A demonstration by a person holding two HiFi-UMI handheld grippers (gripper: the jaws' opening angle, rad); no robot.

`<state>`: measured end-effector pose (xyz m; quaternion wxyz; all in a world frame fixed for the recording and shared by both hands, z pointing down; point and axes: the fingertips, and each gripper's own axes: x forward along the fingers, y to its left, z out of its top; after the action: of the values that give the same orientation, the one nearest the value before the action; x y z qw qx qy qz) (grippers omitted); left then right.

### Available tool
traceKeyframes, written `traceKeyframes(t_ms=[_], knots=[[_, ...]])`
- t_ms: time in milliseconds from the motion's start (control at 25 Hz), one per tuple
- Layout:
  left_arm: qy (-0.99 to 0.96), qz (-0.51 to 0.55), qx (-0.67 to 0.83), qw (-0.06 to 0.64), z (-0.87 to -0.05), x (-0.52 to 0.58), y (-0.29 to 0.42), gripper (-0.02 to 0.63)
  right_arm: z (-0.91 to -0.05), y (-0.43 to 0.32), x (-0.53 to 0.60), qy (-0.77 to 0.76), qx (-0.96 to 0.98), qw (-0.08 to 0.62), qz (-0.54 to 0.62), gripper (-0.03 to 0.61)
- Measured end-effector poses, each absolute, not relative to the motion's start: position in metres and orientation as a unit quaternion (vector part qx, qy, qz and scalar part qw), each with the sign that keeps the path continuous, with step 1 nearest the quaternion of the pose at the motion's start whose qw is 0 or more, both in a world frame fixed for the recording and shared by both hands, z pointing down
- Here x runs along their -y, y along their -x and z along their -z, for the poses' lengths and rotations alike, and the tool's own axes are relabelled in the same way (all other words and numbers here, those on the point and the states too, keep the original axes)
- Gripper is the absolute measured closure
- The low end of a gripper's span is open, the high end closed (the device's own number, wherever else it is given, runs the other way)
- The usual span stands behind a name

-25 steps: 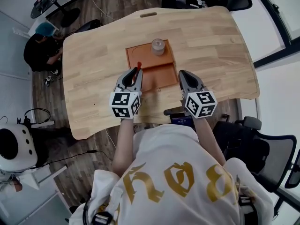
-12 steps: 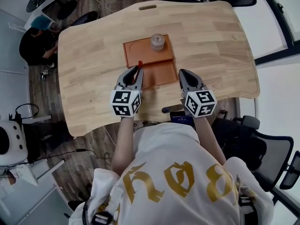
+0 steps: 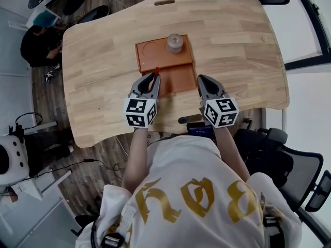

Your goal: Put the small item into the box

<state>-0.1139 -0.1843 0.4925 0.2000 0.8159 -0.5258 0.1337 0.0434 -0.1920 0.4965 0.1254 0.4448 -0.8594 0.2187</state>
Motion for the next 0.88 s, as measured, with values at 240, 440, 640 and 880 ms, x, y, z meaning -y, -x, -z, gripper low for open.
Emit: traceKeyframes(t_ms=[240, 440, 640, 880], knots=[[-0.815, -0.145, 0.518, 0.216, -0.511, 0.186, 0.108, 0.554, -0.511, -0.049, 0.197, -0.446, 0.855, 0.133, -0.229, 0.566], [-0.814, -0.151, 0.511, 0.23, -0.524, 0.183, 0.105, 0.554, -0.525, -0.048, 0.197, -0.443, 0.852, 0.145, -0.239, 0.566], [-0.814, -0.158, 0.505, 0.24, -0.535, 0.184, 0.108, 0.554, -0.535, -0.041, 0.2, -0.437, 0.852, 0.155, -0.244, 0.566], [-0.813, -0.174, 0.494, 0.254, -0.55, 0.19, 0.105, 0.554, -0.547, -0.041, 0.204, -0.434, 0.848, 0.167, -0.254, 0.566]])
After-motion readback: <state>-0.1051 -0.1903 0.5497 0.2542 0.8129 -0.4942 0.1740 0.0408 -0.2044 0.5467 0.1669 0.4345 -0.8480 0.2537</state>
